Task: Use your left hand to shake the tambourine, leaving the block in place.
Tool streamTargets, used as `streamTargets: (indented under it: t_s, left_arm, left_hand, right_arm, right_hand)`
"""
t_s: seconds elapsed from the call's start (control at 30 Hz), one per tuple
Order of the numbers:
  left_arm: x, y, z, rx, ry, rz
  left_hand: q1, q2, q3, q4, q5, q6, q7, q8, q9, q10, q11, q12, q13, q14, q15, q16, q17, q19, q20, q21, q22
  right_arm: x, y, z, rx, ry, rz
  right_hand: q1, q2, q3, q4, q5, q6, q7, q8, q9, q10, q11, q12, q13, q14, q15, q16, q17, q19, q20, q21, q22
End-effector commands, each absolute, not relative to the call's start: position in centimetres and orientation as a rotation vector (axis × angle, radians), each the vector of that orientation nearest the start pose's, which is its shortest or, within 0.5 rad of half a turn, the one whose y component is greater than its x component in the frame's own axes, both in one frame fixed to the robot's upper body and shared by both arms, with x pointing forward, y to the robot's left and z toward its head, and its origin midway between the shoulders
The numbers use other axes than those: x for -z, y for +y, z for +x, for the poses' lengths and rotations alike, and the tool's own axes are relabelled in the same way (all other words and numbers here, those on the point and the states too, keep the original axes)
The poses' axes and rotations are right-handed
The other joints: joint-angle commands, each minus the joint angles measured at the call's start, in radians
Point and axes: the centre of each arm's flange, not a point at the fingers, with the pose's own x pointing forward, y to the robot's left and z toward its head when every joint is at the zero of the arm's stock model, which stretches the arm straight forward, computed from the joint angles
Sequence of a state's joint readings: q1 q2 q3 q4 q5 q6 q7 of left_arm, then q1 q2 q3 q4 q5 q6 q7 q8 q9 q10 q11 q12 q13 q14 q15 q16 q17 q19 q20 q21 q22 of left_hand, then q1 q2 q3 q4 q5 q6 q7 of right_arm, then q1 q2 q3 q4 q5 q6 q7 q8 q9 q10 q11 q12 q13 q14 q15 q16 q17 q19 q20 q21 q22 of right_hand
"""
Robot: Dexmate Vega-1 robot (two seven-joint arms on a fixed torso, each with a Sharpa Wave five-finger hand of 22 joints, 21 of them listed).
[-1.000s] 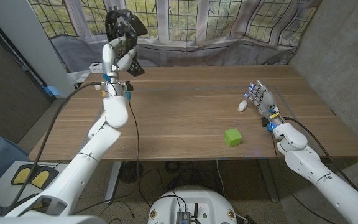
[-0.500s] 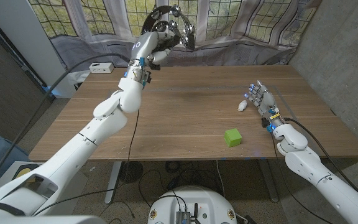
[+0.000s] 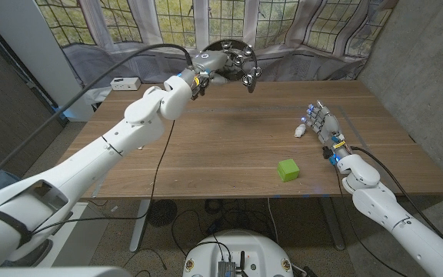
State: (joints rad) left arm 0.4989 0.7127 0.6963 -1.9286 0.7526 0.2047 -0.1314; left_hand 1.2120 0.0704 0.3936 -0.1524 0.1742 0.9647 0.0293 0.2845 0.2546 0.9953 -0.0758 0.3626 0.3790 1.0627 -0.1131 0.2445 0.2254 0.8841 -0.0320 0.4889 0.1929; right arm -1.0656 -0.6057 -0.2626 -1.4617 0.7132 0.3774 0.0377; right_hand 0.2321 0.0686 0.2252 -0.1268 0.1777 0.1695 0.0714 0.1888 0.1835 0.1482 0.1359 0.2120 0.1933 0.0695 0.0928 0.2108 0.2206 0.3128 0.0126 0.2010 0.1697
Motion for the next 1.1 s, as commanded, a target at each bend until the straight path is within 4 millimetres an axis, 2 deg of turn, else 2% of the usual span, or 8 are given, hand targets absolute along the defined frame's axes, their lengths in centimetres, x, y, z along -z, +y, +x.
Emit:
streamTargets:
  t_s: [0.03, 0.23, 0.47, 0.57, 0.63, 0.7, 0.8, 1.1]
  left_arm:
    - [-12.7, 11.1, 56.1, 0.187, -0.639, 1.815]
    - [-13.5, 13.5, 55.8, 0.286, -0.814, 1.455]
    - [-13.2, 16.1, 54.6, 0.181, -1.030, 1.080]
    - [-12.9, 16.9, 53.6, 0.072, -1.120, 0.977]
    - [-12.8, 17.4, 51.8, -0.059, -1.176, 1.000]
    - [-12.8, 17.6, 51.1, -0.105, -1.196, 1.018]
    - [-12.4, 19.0, 49.6, -0.185, -1.256, 0.940]
    - [-10.0, 25.2, 49.8, -0.080, -1.264, 0.364]
  left_hand:
    - [0.028, 0.081, 0.009, 0.004, 0.005, 0.018, 0.025, 0.000, 0.006, 0.014, -0.010, 0.000, 0.091, 0.071, -0.072, 0.008, 0.004, -0.004, 0.002, 0.010, 0.005]
    - [0.029, 0.080, 0.013, 0.002, 0.006, 0.019, 0.027, 0.002, 0.010, 0.013, -0.010, 0.000, 0.097, 0.072, -0.071, 0.006, 0.002, 0.004, -0.003, 0.016, 0.004]
    - [0.029, 0.079, 0.015, 0.001, 0.006, 0.017, 0.030, 0.003, 0.014, 0.016, -0.007, 0.000, 0.102, 0.077, -0.067, 0.009, 0.002, 0.008, -0.001, 0.022, 0.005]
    - [0.028, 0.080, 0.016, 0.001, 0.006, 0.021, 0.029, 0.005, 0.014, 0.017, -0.007, 0.000, 0.104, 0.076, -0.067, 0.009, 0.002, 0.007, -0.001, 0.023, 0.005]
    - [0.029, 0.079, 0.016, 0.000, 0.006, 0.022, 0.028, 0.005, 0.014, 0.018, -0.008, 0.001, 0.105, 0.078, -0.066, 0.010, 0.003, 0.007, 0.000, 0.024, 0.005]
    - [0.029, 0.077, 0.016, -0.001, 0.006, 0.024, 0.027, 0.006, 0.014, 0.019, -0.008, 0.001, 0.106, 0.080, -0.067, 0.011, 0.003, 0.008, 0.000, 0.025, 0.005]
    - [0.026, 0.075, 0.014, 0.001, 0.006, 0.026, 0.022, 0.006, 0.014, 0.021, -0.017, 0.001, 0.109, 0.078, -0.067, 0.011, 0.004, 0.006, -0.001, 0.027, 0.005]
    - [0.027, 0.072, 0.011, -0.002, 0.005, 0.040, 0.021, 0.010, 0.013, 0.041, -0.019, 0.008, 0.118, 0.099, -0.076, 0.028, 0.015, 0.011, -0.007, 0.035, 0.006]
  right_arm:
    - [6.8, -33.0, 59.7, -0.186, -0.630, 0.073]
    - [7.1, -33.0, 59.6, -0.187, -0.628, 0.075]
    - [7.3, -32.8, 59.5, -0.193, -0.624, 0.067]
    - [7.3, -32.7, 59.5, -0.195, -0.620, 0.070]
    - [7.3, -32.6, 59.5, -0.198, -0.619, 0.068]
    - [7.3, -32.6, 59.5, -0.200, -0.619, 0.064]
    - [7.4, -32.6, 59.5, -0.202, -0.620, 0.066]
    - [7.6, -32.6, 59.6, -0.202, -0.612, 0.077]
  right_hand:
    - [0.008, 0.002, 0.004, -0.003, 0.002, 0.005, 0.008, 0.001, 0.003, 0.005, 0.003, -0.001, 0.001, 0.004, 0.004, -0.002, 0.004, 0.010, -0.001, -0.004, 0.003]
    - [0.008, 0.002, 0.004, -0.003, 0.002, 0.006, 0.007, 0.001, 0.003, 0.004, 0.002, -0.001, 0.001, 0.003, 0.005, -0.003, 0.003, 0.010, -0.001, -0.004, 0.003]
    - [0.007, 0.002, 0.004, -0.003, 0.002, 0.006, 0.008, 0.001, 0.003, 0.004, 0.003, -0.001, 0.001, 0.003, 0.005, -0.003, 0.004, 0.010, -0.001, -0.004, 0.003]
    - [0.008, 0.002, 0.004, -0.003, 0.002, 0.005, 0.008, 0.001, 0.003, 0.004, 0.004, -0.001, 0.001, 0.004, 0.005, -0.003, 0.003, 0.010, -0.001, -0.004, 0.003]
    - [0.009, 0.002, 0.005, -0.003, 0.002, 0.006, 0.008, 0.001, 0.003, 0.004, 0.003, -0.001, 0.001, 0.003, 0.005, -0.003, 0.003, 0.010, -0.001, -0.004, 0.003]
    - [0.009, 0.002, 0.005, -0.003, 0.002, 0.006, 0.008, 0.001, 0.003, 0.004, 0.003, -0.001, 0.001, 0.003, 0.004, -0.003, 0.003, 0.010, -0.001, -0.004, 0.003]
    - [0.009, 0.002, 0.005, -0.003, 0.002, 0.005, 0.008, 0.001, 0.003, 0.004, 0.004, -0.001, 0.001, 0.003, 0.004, -0.003, 0.003, 0.010, -0.001, -0.004, 0.003]
    - [0.009, 0.003, 0.005, -0.003, 0.002, 0.005, 0.008, 0.001, 0.003, 0.004, 0.003, -0.001, 0.001, 0.004, 0.004, -0.003, 0.004, 0.010, -0.002, -0.004, 0.003]
